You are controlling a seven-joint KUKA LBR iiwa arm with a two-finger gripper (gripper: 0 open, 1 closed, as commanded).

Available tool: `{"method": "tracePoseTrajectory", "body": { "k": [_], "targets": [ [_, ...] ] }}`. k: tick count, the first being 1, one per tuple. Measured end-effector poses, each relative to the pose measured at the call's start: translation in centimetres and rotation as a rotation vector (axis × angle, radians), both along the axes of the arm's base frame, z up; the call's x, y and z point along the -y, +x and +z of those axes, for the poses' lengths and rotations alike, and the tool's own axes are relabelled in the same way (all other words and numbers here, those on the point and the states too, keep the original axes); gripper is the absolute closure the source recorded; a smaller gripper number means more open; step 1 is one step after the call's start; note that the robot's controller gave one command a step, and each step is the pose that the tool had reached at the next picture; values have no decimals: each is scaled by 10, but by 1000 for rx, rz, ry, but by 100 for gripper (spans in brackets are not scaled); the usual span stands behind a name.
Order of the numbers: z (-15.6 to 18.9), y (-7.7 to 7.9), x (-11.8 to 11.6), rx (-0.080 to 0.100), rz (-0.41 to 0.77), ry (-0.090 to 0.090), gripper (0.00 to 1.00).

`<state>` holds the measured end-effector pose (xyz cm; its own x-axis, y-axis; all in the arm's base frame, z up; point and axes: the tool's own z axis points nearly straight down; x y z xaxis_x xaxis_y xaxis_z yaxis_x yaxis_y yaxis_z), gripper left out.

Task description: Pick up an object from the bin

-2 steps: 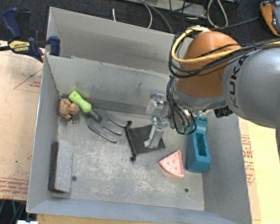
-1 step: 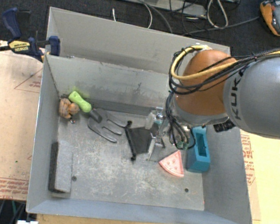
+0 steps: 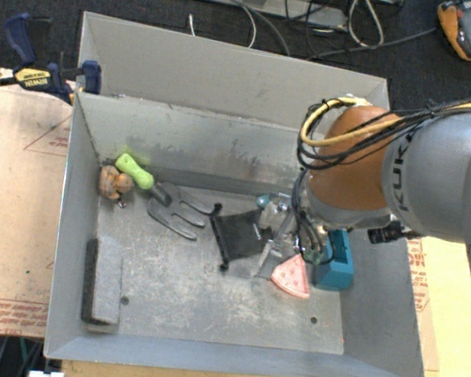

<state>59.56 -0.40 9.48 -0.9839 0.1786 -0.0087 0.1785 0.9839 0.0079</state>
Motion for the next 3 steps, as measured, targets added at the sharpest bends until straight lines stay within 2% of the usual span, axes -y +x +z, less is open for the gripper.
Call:
{"method": "tracePoseTrajectory", "body": {
  "k": [1,2,3],
  "targets": [
    [-10,-1,-15,-1,188,-3,0],
    [-19,-4,-12,-4,256,-3,0],
    [-24,19,-7,4,502,-3,100]
  ]
}}
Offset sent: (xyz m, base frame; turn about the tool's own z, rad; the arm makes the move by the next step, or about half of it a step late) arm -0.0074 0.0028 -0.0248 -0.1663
